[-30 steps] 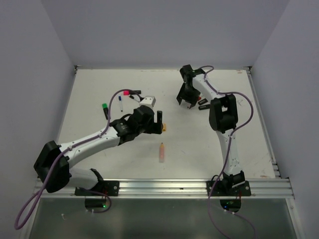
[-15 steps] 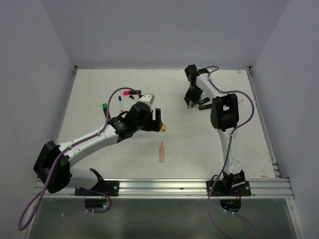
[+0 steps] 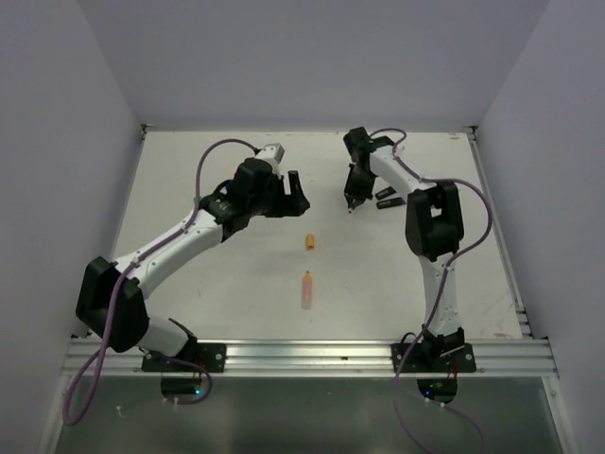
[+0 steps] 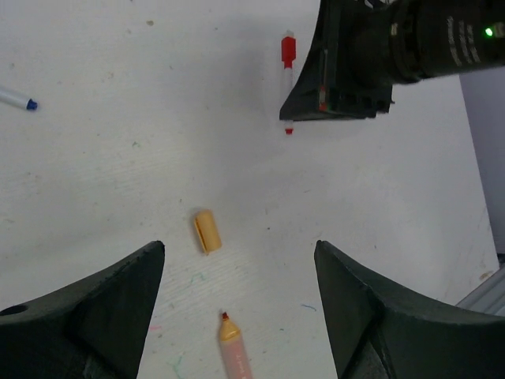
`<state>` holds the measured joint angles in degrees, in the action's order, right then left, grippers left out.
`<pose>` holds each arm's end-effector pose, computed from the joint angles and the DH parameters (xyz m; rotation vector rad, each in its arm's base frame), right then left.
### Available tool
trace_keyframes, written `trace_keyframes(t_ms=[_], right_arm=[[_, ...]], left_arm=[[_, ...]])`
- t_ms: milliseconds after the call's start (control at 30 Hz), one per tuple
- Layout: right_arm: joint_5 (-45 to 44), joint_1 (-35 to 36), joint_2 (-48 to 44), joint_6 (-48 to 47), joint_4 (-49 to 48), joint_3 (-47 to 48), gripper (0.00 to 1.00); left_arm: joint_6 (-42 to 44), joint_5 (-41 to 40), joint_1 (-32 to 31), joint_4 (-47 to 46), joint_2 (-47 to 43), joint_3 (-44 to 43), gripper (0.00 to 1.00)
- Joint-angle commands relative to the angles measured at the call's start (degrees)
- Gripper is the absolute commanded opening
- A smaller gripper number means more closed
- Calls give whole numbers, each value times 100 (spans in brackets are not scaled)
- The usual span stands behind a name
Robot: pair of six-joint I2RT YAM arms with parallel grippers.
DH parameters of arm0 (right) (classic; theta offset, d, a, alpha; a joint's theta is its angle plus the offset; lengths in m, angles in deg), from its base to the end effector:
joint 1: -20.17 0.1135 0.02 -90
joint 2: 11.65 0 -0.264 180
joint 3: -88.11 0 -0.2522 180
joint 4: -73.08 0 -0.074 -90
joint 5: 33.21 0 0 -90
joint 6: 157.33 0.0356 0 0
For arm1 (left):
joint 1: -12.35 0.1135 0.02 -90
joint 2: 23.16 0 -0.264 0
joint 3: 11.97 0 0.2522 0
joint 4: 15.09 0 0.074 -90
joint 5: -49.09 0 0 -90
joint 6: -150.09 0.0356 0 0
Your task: Open the pen caps
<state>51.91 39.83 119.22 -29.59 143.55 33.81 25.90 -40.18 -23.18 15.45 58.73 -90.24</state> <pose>0.4446 0.1556 0.1844 0.4679 2.8422 0.0666 0.2643 -0.1893 0.2974 0.0340 2.2550 -0.6949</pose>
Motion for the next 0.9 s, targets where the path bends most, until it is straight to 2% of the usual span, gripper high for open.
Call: trace_keyframes(t_ms=[0,167,300,433,600,867], right_arm=[[759,196,-1237,-398,-439,-741,0],[1909,231,-2363,-626,-1249,-2217,0],[3052,249,-2811,-706,-1941,-2790,0],[3888,301,-3058,-750,-2216,-3134,0],[4302,389,-3251,-759,-2436,-3284,0],[4329,451,-3506,-583,-2621,-3538,0]], left_arm=[[-254,822,230,1,353,-535,80],[-491,1489,371,-77,916,-931,84],[-772,2018,441,-508,1136,-897,86],[-975,2334,442,-780,1277,-853,88],[-1168,2423,442,-869,1347,-774,88],[-1203,2256,450,-527,1558,-1036,83]])
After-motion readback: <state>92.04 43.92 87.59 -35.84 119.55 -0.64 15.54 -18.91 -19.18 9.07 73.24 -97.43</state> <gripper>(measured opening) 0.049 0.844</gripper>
